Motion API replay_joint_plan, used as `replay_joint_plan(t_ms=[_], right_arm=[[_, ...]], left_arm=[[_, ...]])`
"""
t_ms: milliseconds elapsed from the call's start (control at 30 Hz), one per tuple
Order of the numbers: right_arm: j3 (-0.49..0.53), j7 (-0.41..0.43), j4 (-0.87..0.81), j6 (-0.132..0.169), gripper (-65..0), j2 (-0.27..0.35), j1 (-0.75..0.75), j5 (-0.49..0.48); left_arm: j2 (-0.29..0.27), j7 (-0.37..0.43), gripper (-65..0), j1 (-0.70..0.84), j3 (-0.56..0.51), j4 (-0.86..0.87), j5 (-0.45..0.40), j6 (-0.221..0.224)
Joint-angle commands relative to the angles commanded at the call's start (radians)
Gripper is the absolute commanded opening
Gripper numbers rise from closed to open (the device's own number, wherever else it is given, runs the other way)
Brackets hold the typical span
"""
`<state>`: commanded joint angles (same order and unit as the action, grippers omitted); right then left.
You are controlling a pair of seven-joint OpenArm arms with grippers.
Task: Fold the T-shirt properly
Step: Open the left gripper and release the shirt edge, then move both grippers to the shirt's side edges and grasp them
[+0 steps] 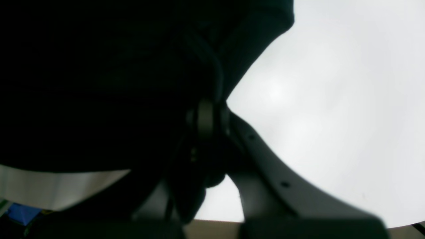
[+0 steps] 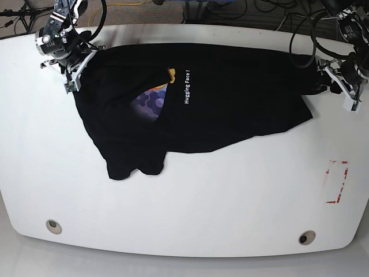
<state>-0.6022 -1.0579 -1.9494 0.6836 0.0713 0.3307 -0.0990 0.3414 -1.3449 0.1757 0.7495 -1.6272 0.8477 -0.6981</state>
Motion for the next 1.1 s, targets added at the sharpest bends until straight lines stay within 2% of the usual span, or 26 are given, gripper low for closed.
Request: replay_joint_plan(t_ms=[233,400,500,700,800,967,1100], right_arm=[[0.0,0.0,0.002,0.0,-65.0,-0.002,0.0,0.0],[0.0,0.0,0.002,0.0,-65.0,-0.002,0.0,0.0],[0.0,0.0,0.002,0.0,-65.0,-0.002,0.0,-0.003],[0.0,0.0,0.0,0.002,-63.4,-0.002,-0.002,-0.002],[0.0,0.0,-0.002,0.0,-58.2,-0.002,-0.002,-0.006],[-0.002,0.0,-0.005,-0.002,-42.6,-0.002,-0.002,-0.008],[-0.002,0.0,-0.032,0.005,-34.2,-0.002,-0.003,-0.008]], left_arm=[[0.052,-0.002,-22.2,-0.037,0.003,0.1,0.192,0.0],[0.098,-0.026,-22.6,-0.06,0.006,0.107,0.33,0.0],[0.123,-0.028,-22.6,-0.064,0.008,0.11,0.374,0.0],[0.146,-0.025,-22.5,-0.101,0.063,0.112,0.359,0.0],[0.144,-0.025,-22.4,-0.127,0.087,0.107,0.31,0.0],[0.144,-0.025,-22.4,-0.173,0.091,0.11,0.199,0.0],[0.143,-0.025,-22.4,-0.195,0.091,0.11,0.112,0.0]])
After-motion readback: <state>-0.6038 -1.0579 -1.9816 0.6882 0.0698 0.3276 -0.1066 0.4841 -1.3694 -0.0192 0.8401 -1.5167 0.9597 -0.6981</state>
